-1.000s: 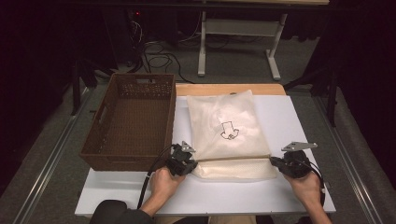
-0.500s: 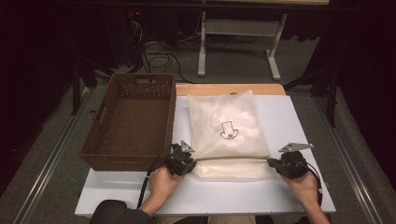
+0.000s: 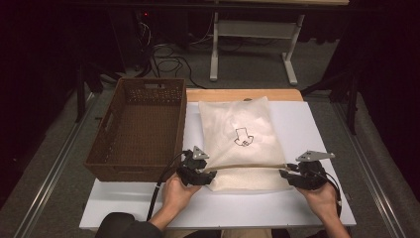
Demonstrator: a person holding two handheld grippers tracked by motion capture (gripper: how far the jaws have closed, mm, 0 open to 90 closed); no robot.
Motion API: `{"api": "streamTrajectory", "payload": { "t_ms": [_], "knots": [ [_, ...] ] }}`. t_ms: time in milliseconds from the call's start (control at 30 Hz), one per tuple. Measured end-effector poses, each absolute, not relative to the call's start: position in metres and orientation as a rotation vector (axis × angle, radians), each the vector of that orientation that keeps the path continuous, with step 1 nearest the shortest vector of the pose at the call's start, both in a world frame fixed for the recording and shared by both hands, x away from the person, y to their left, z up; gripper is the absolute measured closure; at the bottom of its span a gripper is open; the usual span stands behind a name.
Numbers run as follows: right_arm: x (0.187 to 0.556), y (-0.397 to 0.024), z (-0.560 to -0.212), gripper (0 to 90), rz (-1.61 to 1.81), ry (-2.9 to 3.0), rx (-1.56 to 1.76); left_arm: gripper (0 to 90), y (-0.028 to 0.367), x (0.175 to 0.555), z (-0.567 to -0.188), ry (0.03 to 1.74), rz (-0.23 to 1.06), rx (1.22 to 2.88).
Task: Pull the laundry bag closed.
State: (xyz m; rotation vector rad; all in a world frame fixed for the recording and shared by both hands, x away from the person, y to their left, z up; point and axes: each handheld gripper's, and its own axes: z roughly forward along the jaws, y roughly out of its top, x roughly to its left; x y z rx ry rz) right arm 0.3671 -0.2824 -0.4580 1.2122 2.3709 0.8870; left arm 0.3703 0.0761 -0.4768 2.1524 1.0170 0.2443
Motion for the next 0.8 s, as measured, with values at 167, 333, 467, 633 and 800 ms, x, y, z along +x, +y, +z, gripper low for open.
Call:
{"api": "streamTrajectory", "payload": {
  "t_ms": [167,333,467,633,800],
  "knots": [
    [0.355,-0.28,-0.455,55.6,0.891,2.381,1.171,48.0,0.076,0.363,-0.466,0.968,0.226,2.151],
    [0.345,-0.275,-0.456,54.9,0.893,2.396,1.131,43.2,0.077,0.355,-0.46,0.948,0.222,2.143],
    [0.34,-0.269,-0.458,54.6,0.921,2.405,1.112,42.8,0.078,0.351,-0.46,0.927,0.229,2.141],
    [0.338,-0.264,-0.461,54.6,0.948,2.412,1.104,42.1,0.081,0.349,-0.47,0.937,0.212,2.137],
    [0.341,-0.255,-0.466,54.8,0.963,2.435,1.067,41.6,0.083,0.35,-0.478,0.96,0.195,2.132]
  ]
}}
